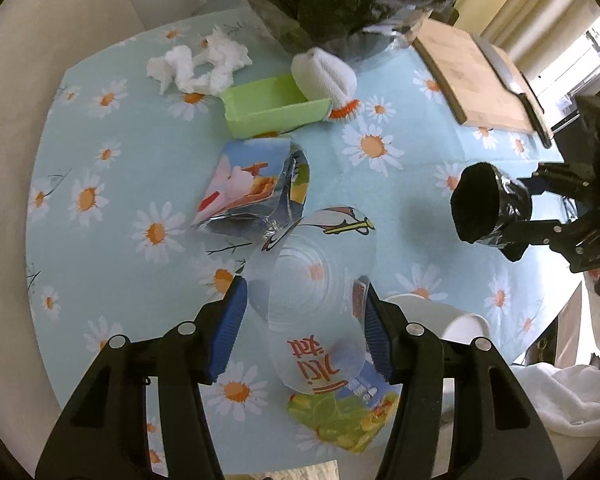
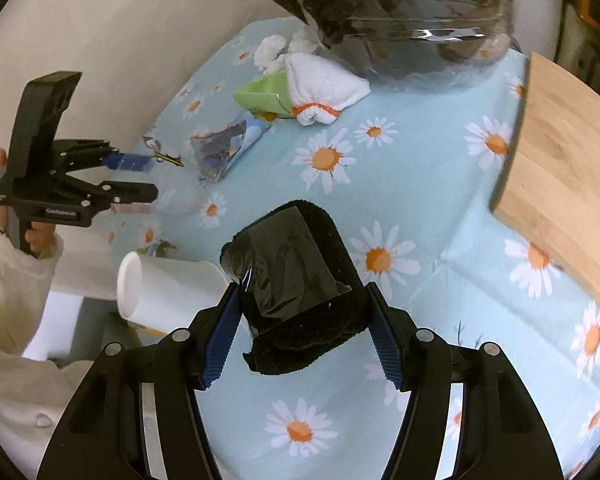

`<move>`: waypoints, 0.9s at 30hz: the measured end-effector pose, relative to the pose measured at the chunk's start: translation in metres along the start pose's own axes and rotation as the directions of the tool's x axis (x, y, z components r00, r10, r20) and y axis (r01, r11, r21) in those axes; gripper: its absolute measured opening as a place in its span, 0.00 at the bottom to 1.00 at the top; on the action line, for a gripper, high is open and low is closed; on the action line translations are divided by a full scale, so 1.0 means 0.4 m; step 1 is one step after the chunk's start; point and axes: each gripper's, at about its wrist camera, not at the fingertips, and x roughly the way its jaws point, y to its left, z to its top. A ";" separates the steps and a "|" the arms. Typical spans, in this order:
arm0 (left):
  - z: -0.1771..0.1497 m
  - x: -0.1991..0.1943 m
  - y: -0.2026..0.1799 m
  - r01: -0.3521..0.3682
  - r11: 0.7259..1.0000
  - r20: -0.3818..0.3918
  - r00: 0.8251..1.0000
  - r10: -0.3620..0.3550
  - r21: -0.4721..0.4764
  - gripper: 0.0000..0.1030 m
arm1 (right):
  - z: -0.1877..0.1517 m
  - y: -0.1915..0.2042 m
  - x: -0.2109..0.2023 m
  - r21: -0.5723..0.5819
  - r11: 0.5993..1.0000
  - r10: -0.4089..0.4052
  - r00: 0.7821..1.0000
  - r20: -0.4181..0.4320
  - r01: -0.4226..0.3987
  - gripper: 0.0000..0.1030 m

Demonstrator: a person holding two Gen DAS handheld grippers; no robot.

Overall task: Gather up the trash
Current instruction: 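Carry the black item with right tool while left tool carries the cup to the bin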

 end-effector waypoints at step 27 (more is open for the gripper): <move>-0.113 -0.191 -0.021 -0.033 0.999 0.138 0.990 0.033 -0.003 0.55 | -0.127 0.060 -0.261 0.219 0.973 -0.133 0.956 0.260 0.076 0.56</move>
